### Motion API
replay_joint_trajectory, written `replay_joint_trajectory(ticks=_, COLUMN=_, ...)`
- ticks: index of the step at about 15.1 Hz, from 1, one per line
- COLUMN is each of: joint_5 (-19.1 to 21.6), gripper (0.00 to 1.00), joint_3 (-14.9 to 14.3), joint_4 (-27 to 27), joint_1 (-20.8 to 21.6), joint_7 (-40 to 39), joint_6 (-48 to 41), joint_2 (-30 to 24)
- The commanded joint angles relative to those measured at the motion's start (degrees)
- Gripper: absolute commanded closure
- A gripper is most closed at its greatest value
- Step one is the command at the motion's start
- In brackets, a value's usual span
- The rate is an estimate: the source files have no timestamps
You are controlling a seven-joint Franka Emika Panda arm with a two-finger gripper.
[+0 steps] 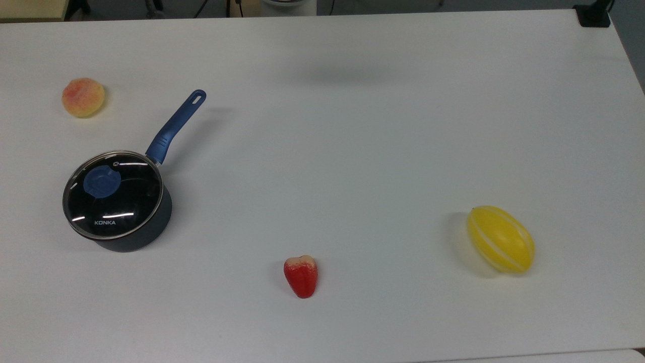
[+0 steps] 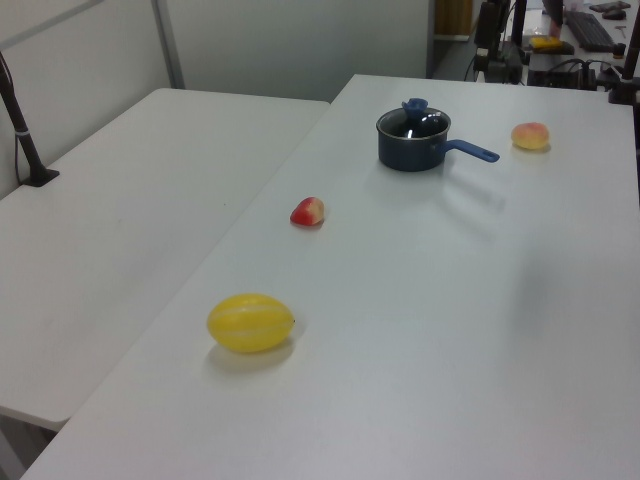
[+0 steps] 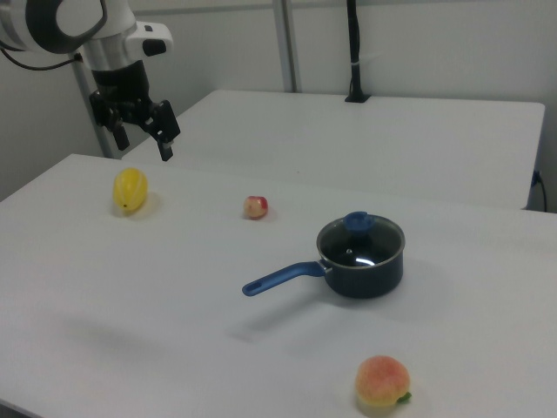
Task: Open lid
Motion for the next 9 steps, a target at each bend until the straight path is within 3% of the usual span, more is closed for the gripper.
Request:
replay_joint_trajectory(ticks=1, joint_5=-0.21, gripper=0.00, joint_3=-0.88, joint_4=-1.46, joint_1=0.93, joint_7=-0.58, joint_6=0.22, joint_2=-1.16)
replay_joint_trajectory(ticks=9, joint_5=-0.21, gripper=0.00, joint_3=-0.88, joint_4=-1.55, joint_1=0.58, joint_7=-0.58, joint_6=0.13, joint_2=-1.16)
